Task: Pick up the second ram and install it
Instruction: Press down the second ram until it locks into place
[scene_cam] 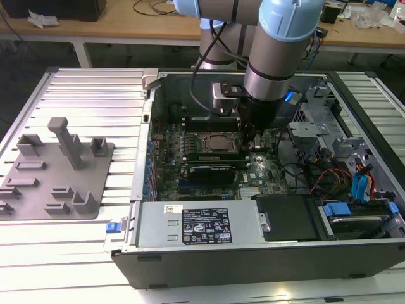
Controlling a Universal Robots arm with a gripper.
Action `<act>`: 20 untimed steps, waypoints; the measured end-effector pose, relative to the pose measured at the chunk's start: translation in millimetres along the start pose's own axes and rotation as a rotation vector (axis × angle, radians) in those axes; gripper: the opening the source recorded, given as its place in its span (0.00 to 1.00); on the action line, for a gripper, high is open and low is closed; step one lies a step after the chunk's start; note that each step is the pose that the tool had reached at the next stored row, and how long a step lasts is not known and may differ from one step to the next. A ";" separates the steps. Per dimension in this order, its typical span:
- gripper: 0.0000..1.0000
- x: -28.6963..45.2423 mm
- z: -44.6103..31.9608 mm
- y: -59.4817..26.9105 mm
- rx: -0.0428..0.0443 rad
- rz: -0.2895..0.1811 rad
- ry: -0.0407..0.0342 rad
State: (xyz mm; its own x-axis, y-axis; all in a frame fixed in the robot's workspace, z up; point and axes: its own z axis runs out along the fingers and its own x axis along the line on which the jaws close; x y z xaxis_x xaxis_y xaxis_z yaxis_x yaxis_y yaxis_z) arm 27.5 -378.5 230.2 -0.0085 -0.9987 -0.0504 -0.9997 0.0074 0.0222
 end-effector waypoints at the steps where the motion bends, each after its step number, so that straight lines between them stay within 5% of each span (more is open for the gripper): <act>1: 0.08 0.0 0.1 0.0 0.0000 0.000 0.0000; 7: 0.08 -0.2 0.2 0.0 0.0003 0.000 -0.0012; 9: 0.08 -0.5 -8.4 0.2 0.0001 0.000 -0.0001; 14: 0.08 -0.6 -11.1 0.8 0.0002 0.000 0.0005; 20: 0.08 -0.3 -9.6 40.0 0.0001 0.000 0.0005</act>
State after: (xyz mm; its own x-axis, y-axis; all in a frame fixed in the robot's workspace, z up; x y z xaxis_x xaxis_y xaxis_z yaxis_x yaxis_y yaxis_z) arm -12.3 -378.4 240.8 -0.0088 -0.9987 -0.0498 -0.9997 0.0077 0.0222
